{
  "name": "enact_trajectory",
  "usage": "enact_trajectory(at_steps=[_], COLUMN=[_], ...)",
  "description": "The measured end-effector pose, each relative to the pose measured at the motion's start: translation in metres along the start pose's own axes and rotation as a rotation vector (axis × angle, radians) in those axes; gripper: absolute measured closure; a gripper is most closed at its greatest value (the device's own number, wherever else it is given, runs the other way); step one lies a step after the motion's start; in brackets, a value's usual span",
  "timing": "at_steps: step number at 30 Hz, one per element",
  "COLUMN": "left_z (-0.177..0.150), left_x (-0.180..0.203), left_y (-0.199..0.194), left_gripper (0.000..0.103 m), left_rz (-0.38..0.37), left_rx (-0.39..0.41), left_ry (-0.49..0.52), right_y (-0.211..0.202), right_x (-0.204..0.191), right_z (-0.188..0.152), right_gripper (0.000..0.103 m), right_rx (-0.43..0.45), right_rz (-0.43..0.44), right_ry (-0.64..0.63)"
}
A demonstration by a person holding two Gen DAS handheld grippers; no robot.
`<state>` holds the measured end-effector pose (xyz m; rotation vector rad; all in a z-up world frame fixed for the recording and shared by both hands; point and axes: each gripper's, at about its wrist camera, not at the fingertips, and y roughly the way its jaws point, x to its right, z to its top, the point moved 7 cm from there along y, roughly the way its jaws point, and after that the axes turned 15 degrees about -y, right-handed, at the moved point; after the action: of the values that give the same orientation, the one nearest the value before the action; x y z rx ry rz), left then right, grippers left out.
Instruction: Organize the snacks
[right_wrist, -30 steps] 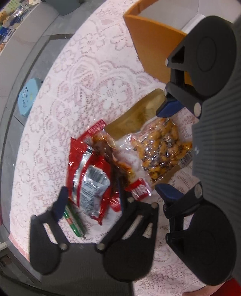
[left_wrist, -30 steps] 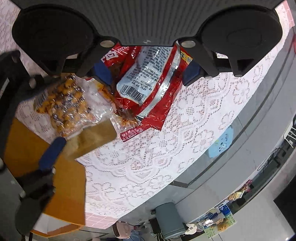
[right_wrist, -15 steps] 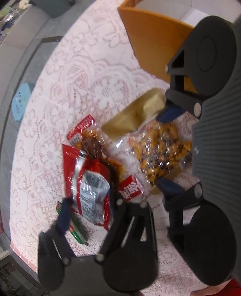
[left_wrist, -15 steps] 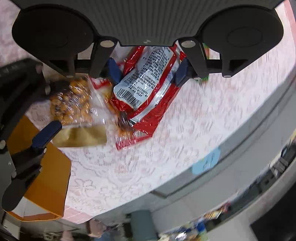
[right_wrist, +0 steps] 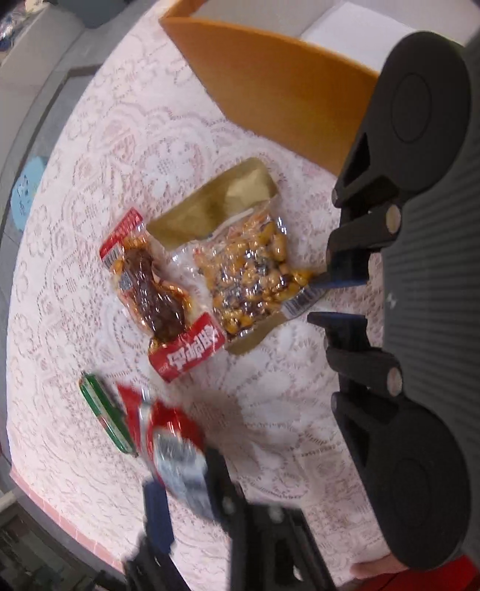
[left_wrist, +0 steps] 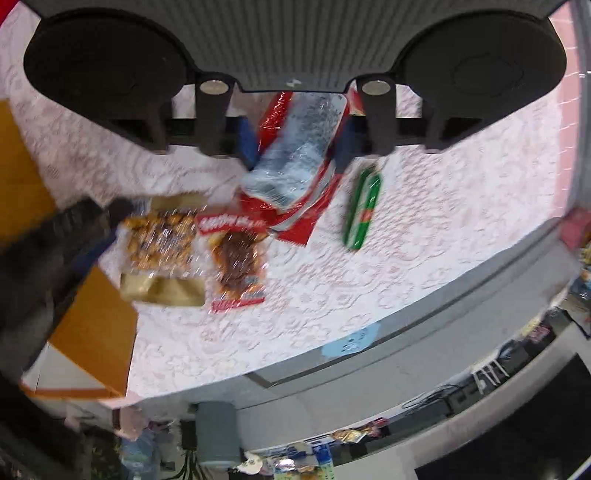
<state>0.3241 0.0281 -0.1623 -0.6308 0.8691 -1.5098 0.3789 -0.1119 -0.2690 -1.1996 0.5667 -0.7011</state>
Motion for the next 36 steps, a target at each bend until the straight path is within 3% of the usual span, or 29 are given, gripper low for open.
enact_trajectory(at_steps=[1, 3, 7, 12, 15, 18, 25, 27, 31, 36], left_z=[-0.002, -0.003, -0.001, 0.001, -0.001, -0.007, -0.021, -0.023, -0.026, -0.023], left_x=[-0.003, -0.006, -0.013, -0.014, -0.01, -0.008, -0.009, -0.012, -0.015, -0.018], left_y=[0.0, -0.001, 0.001, 0.001, 0.006, 0.015, 0.038, 0.042, 0.042, 0.032], left_gripper=[0.065, 0.066, 0.067, 0.062, 0.058, 0.058, 0.058, 0.059, 0.072, 0.073], left_rz=[0.02, 0.033, 0.056, 0.081, 0.129, 0.196, 0.233, 0.24, 0.238, 0.232], left_rx=[-0.008, 0.005, 0.023, 0.057, 0.084, 0.081, 0.028, 0.018, 0.017, 0.039], left_ry=[-0.014, -0.038, -0.058, -0.008, 0.061, 0.129, 0.18, 0.18, 0.166, 0.121], right_y=[-0.003, -0.007, -0.007, 0.009, 0.017, 0.027, 0.043, 0.04, 0.04, 0.037], right_x=[0.004, 0.011, 0.023, 0.029, 0.031, 0.034, 0.027, 0.023, 0.02, 0.017], right_z=[0.002, 0.009, 0.015, 0.019, 0.019, 0.024, 0.025, 0.025, 0.025, 0.022], right_gripper=[0.067, 0.065, 0.047, 0.047, 0.039, 0.033, 0.019, 0.021, 0.026, 0.028], right_rx=[0.017, 0.065, 0.09, 0.071, 0.072, 0.075, 0.034, 0.033, 0.033, 0.036], right_rz=[-0.002, -0.006, -0.041, -0.087, -0.088, -0.113, -0.167, -0.193, -0.205, -0.211], right_ry=[0.047, 0.141, 0.371, 0.531, 0.598, 0.609, 0.559, 0.521, 0.482, 0.455])
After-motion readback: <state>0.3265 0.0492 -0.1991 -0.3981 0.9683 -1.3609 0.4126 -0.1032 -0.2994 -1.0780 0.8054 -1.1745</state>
